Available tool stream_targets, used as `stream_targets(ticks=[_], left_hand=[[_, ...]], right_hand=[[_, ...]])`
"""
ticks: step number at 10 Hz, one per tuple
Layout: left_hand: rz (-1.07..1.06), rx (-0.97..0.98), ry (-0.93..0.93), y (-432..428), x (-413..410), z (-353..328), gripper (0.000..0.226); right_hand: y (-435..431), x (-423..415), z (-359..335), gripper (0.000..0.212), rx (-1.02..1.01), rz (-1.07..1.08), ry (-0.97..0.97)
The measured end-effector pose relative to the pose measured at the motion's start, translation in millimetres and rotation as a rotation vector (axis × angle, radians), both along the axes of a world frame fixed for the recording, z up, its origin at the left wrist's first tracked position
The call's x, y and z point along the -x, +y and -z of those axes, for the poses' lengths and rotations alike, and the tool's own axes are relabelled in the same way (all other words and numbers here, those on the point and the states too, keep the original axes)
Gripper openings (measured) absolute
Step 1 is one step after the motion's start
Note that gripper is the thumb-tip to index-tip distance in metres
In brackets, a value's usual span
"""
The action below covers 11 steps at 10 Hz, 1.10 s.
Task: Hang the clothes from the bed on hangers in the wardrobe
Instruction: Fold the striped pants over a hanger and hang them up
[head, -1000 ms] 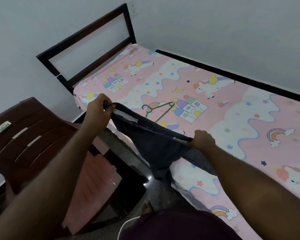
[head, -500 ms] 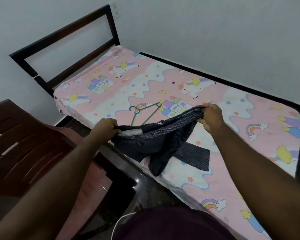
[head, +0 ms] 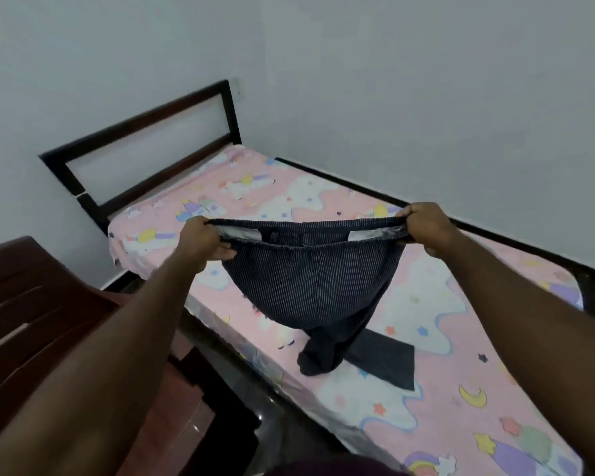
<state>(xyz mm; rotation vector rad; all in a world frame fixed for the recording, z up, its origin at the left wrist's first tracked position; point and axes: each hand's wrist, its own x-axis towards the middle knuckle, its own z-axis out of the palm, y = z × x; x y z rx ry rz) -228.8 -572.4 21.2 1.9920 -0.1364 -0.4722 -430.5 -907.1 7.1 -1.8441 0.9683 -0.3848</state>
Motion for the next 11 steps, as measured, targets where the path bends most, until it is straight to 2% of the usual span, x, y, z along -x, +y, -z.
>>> stream_targets(ticks=[1, 2, 3, 4, 5, 6, 7, 8, 9, 10, 11], left_hand=[[0.021, 0.098, -0.020, -14, -14, -43, 0.012], [0.014, 0.272, -0.002, -31, -25, -99, 0.013], [0.071, 0.063, -0.177, -43, -35, -169, 0.021], [-0.052, 0.077, -0.488, -47, -42, -249, 0.018], [-0.122, 0.202, -0.560, -59, -33, -328, 0.019], [-0.052, 0.356, -0.556, -72, -27, -384, 0.025], [-0.003, 0.520, -0.462, -85, -20, -416, 0.007], [0.012, 0.590, -0.446, -88, -20, -436, 0.010], [-0.077, 0.562, -0.559, -80, -21, -449, 0.025], [-0.122, 0.586, -0.617, -73, -26, -453, 0.020], [-0.088, 0.667, -0.521, -78, -26, -459, 0.008]], right_hand=[[-13, -16, -55, 0.014, 0.194, -0.106, 0.094], [-31, -26, -123, 0.009, 0.239, -0.084, 0.053], [-40, -27, -204, 0.010, 0.450, -0.049, 0.062], [-53, -19, -286, 0.014, 0.631, -0.031, 0.061], [-57, -10, -363, 0.012, 0.705, 0.042, -0.078], [-60, -1, -412, 0.008, 0.582, 0.089, -0.274], [-65, 3, -441, 0.014, 0.452, 0.120, -0.453], [-73, 7, -458, 0.027, 0.439, 0.116, -0.529], [-80, 19, -462, 0.019, 0.347, 0.161, -0.636], [-81, 23, -464, 0.013, 0.374, 0.177, -0.674], [-73, 19, -466, 0.025, 0.260, 0.192, -0.812]])
